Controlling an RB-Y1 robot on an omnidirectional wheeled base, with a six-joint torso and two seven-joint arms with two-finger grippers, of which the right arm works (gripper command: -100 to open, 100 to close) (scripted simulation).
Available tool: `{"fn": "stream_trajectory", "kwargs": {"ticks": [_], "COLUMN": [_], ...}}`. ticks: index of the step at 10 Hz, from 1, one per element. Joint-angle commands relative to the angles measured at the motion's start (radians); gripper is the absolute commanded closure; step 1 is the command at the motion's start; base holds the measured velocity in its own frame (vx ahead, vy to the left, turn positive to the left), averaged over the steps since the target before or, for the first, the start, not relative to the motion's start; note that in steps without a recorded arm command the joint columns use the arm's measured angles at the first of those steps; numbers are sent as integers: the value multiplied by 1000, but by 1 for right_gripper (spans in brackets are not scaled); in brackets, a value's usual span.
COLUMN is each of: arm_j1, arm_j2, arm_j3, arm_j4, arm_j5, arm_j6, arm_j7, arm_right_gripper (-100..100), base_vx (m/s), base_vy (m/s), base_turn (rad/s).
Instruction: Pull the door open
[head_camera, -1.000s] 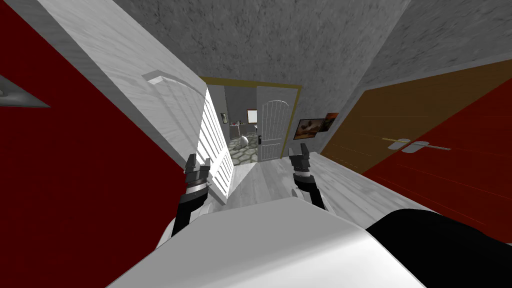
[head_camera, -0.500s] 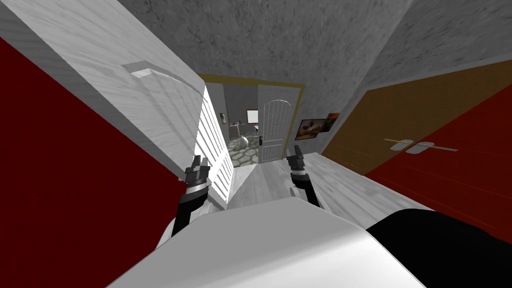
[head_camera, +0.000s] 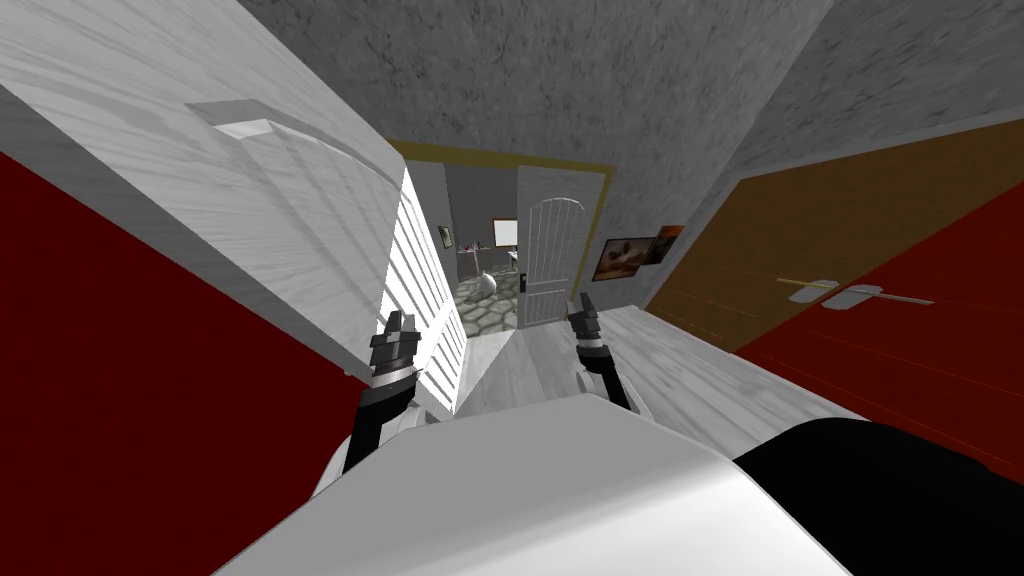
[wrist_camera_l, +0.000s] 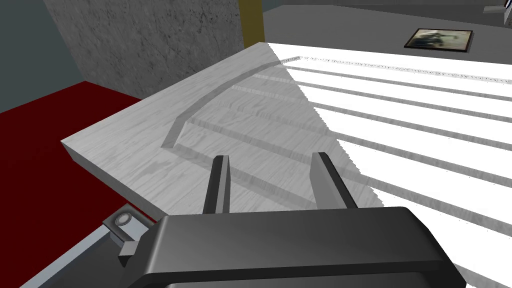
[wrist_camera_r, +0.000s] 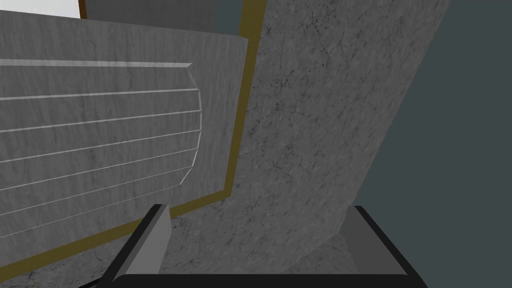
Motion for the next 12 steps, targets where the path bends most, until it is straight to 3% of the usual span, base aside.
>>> {"fn": "stream_trajectory", "kwargs": {"ticks": [1,9,10,12], "arm_j1": [-21,-142,-142,-175], "arm_j2": [-7,-40,-40,-49], "arm_j3": [-3,-17,-17,-21], "arm_j4": [35,241,245,303], "arm_j5": [10,71,71,88], "arm_j6": [1,5,5,6], "arm_j7": [-13,-84,-84,-103], "arm_right_gripper": [-100,-100,-100,-100], "base_vx": [80,100,62,61], "base_vy": [26,4,7,8], "base_turn": [-12,-10,0,-9]}}
